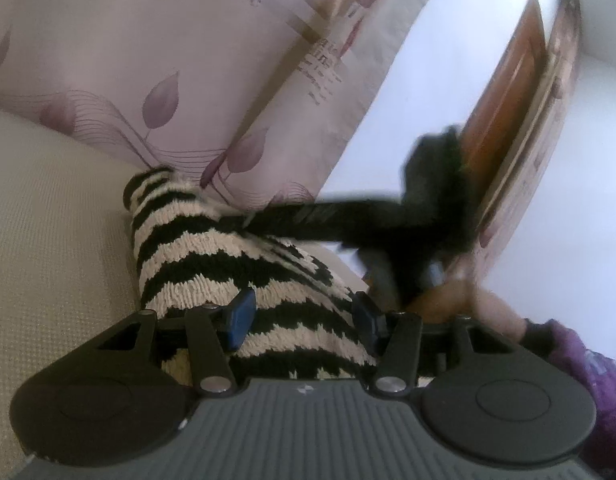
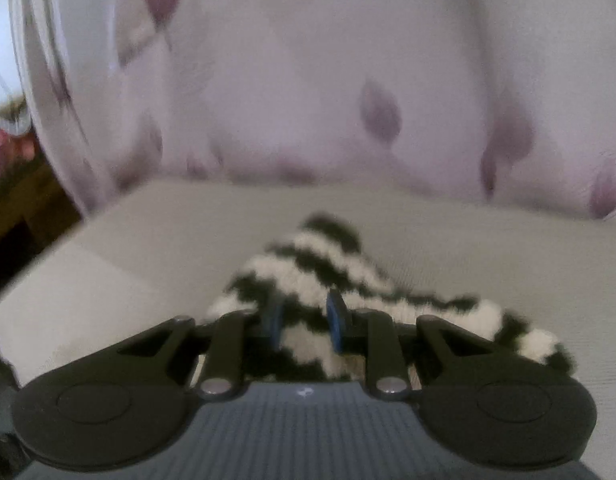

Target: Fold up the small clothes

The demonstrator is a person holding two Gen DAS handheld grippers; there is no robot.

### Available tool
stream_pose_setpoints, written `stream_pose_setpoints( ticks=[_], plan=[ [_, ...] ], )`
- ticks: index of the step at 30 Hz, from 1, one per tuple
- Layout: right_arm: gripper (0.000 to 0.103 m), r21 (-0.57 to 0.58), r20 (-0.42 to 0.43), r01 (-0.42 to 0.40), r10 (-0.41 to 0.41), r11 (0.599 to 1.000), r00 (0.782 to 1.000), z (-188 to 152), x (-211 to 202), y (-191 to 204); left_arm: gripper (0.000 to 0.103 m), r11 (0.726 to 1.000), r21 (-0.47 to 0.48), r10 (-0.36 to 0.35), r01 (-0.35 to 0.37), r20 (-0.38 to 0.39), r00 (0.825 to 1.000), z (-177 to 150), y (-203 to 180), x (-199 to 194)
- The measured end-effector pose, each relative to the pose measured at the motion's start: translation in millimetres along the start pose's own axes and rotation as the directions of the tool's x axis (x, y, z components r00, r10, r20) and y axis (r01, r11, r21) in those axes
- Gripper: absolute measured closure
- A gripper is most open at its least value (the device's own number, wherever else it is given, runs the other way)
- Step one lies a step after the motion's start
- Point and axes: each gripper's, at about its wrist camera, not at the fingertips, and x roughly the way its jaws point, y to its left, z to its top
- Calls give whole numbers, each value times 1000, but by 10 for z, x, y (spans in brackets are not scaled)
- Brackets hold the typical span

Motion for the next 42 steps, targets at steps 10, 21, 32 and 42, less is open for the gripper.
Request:
stream_pose_setpoints(
  ticks=[10,21,32,42],
  plan=[
    [67,55,112,37,-43,998,993,-130,-355,-30,42,1000,30,9,-9,10,1000,-70,1,-3],
    [61,-47,117,277,-270,960,956,-1390,-1134,207,40,998,57,32,-32,4,999,-117,-33,-66],
    [52,125,338,193,-224,973,914,-1667,-1404,34,0,971,199,131,-131,17,991,-173,-256,-69],
    [20,213,293,200,-258,956,920,-1638,-1357,-109,0,961,218,172,-173,24,985,-197,-287,-74]
  ],
)
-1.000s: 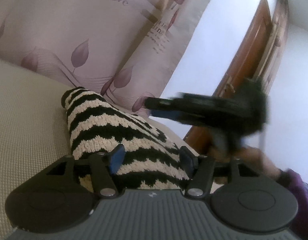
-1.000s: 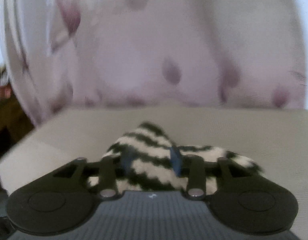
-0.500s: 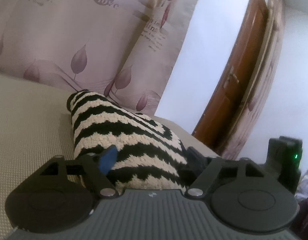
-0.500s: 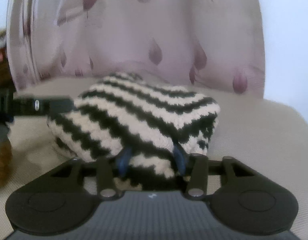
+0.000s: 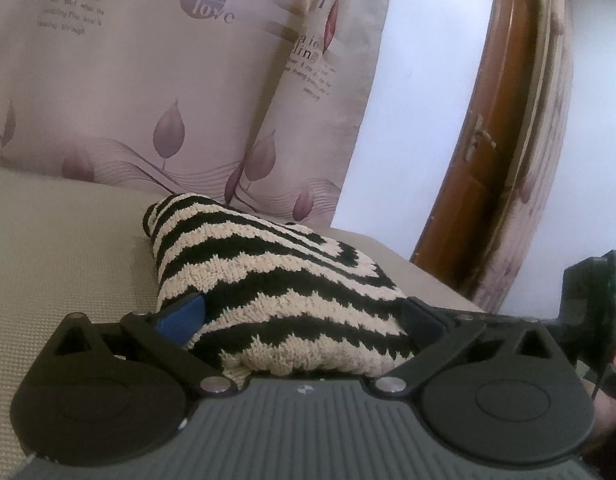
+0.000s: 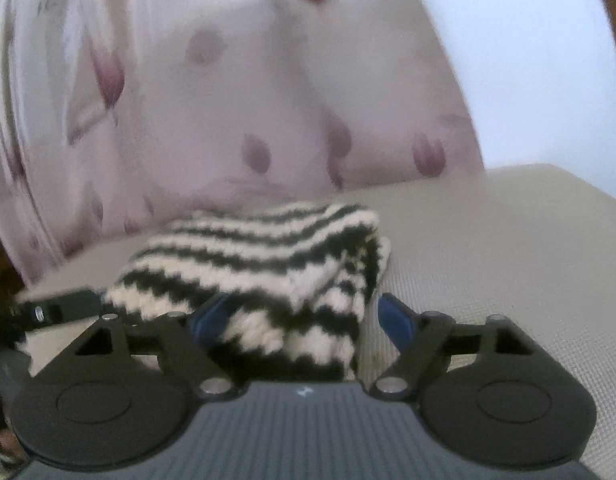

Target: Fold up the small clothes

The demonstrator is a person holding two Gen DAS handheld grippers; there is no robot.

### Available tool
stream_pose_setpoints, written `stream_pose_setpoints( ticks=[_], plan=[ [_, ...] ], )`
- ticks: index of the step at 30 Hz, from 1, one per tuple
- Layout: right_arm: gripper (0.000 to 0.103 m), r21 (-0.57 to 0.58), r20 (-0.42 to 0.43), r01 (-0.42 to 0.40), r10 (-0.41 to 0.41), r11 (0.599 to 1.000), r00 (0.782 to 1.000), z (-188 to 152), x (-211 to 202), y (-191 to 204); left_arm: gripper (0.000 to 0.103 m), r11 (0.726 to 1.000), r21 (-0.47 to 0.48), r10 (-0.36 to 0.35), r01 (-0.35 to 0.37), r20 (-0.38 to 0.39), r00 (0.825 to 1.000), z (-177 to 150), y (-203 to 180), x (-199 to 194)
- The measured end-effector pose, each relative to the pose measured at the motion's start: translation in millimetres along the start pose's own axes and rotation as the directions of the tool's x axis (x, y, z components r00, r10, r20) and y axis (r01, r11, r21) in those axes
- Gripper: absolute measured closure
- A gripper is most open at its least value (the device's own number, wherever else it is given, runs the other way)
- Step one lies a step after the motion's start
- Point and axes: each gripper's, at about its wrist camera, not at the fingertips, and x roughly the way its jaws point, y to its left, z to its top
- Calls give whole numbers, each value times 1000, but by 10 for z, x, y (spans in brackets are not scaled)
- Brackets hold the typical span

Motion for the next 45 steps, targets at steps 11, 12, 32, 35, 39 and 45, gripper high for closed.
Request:
stream_pose_setpoints(
  ticks=[11,12,32,35,39,45],
  plan=[
    [4,-65,-132,49,-58,997,990,-33,262,107,0,997,63,49,-48,-17,999,-2,-108,46],
    [3,-63,-134,50,-59,997,989,-27,276,101,0,997,66,51,-50,-18,999,1,-113,53],
    [0,-22,-198,41,-45,999,979,-19,377,43,0,988,121,100,-96,-29,995,-3,-201,90],
    [0,-5,-207,38,-38,999,978,-19,392,20,0,986,129,113,-108,-30,993,-2,-212,97],
    [0,1,-211,38,-36,999,977,-20,399,15,0,981,135,145,-139,-36,989,-5,-219,114],
    [0,6,-212,36,-34,999,977,-17,400,8,0,980,103,176,-171,-46,983,6,-163,124]
  ],
)
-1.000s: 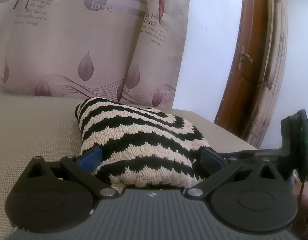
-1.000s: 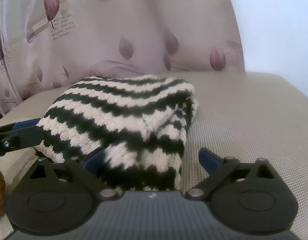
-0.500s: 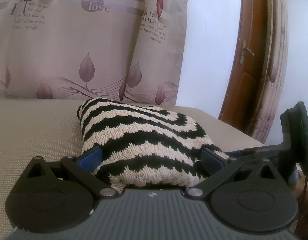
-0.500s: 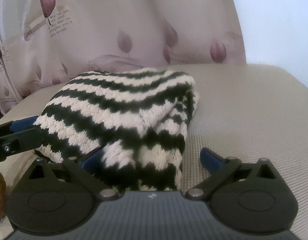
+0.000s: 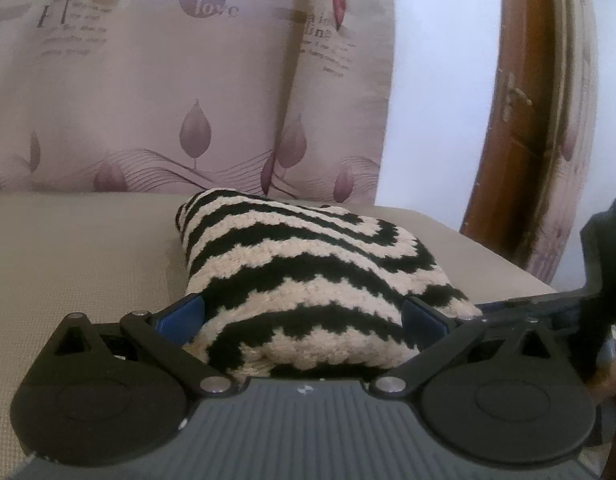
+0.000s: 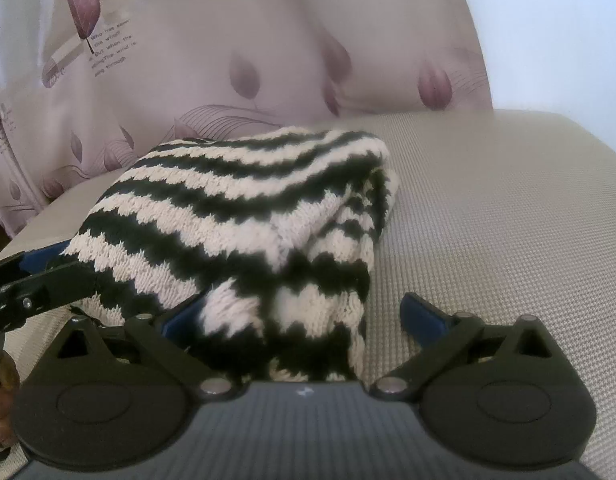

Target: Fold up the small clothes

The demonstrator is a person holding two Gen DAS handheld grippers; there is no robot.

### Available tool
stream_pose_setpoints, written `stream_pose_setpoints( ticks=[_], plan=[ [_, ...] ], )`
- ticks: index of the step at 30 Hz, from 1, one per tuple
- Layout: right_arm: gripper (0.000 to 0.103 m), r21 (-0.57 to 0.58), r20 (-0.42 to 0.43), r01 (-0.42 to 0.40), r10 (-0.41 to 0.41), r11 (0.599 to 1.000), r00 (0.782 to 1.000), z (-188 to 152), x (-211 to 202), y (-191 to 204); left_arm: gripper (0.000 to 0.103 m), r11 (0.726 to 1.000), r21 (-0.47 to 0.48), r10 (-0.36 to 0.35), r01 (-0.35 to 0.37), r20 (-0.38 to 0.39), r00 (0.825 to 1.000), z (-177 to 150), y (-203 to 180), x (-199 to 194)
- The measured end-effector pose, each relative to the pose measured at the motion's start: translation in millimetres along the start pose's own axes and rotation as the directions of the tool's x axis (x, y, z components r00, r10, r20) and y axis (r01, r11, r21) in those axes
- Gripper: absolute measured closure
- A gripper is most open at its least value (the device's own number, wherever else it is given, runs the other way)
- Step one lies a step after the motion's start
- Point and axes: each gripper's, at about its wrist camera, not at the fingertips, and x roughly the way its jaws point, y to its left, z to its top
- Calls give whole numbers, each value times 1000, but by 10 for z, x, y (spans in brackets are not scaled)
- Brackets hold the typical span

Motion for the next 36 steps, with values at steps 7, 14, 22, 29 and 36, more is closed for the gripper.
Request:
stream_pose_setpoints(
  ticks=[7,14,22,29,36],
  plan=[
    [0,2,0,-1,1,1000,1000,0,-1,4,0,998,-57,12,-14,-33,999,3,106,49],
    [0,5,0,-2,2,1000,1000,1,-2,-1,0,998,-61,17,-20,-38,999,-1,90,49],
    [0,11,1,-7,7,1000,1000,1,-6,-11,0,991,-131,-42,36,-45,998,6,223,41],
    [0,35,-7,-26,26,999,1000,20,-24,-44,0,931,-303,-216,205,-2,976,137,738,-27],
    [0,261,-11,-186,195,947,981,152,-37,-403,0,822,-468,-385,323,-39,922,299,1244,346]
  ],
)
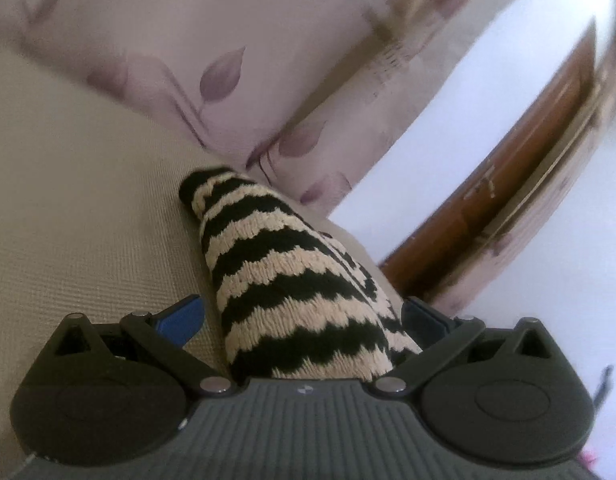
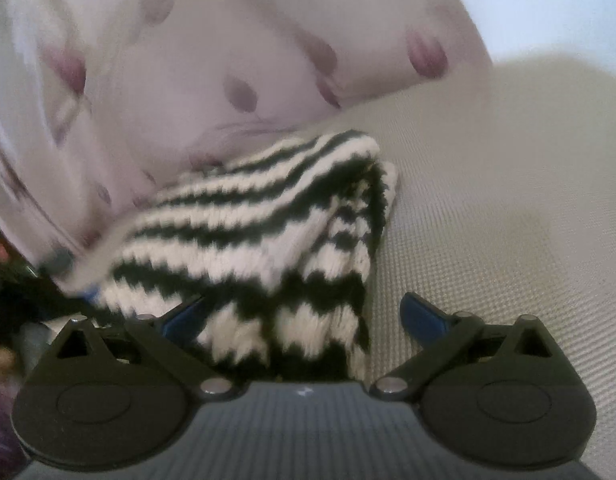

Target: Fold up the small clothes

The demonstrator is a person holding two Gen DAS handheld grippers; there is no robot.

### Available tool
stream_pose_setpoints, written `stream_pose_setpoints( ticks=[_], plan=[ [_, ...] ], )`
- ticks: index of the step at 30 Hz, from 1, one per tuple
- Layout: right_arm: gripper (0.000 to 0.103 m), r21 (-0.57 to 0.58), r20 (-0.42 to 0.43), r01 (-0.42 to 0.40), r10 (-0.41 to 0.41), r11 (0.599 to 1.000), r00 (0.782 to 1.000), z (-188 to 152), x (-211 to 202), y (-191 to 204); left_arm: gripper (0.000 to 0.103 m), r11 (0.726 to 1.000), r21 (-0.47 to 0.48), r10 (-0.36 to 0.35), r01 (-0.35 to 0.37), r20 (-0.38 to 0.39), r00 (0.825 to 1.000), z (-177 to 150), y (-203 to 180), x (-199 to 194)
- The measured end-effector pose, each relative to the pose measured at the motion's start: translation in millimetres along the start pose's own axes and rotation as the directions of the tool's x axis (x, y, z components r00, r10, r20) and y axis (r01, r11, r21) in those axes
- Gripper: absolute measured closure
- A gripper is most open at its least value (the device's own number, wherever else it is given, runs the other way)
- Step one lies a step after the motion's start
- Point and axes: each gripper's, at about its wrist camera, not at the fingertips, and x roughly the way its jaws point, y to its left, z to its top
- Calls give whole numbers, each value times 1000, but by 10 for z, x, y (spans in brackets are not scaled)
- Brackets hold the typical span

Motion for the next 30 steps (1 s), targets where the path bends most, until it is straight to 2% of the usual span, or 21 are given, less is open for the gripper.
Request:
stream_pose_setpoints(
  ticks=[4,9,13,18,25,30],
  plan=[
    [0,170,-32,-132,139,977,990,210,85,-275,0,994,-53,-96,91,-94,991,131,140,276],
    [0,172,-106,-193,213,966,971,445,344,-297,0,988,-87,-140,128,-147,979,203,259,566],
    [0,164,-161,-250,276,954,948,592,571,-260,0,978,-123,-187,170,-148,971,244,365,675],
    [0,131,-182,-307,327,943,927,655,716,-217,0,984,-68,-173,163,-180,968,274,325,811],
    [0,87,-145,-312,322,946,936,605,801,-93,0,990,-23,-143,142,-219,965,300,242,1005],
    [0,46,-162,-335,338,941,927,557,847,-14,3,994,-3,-109,111,-209,972,287,209,977]
  ],
)
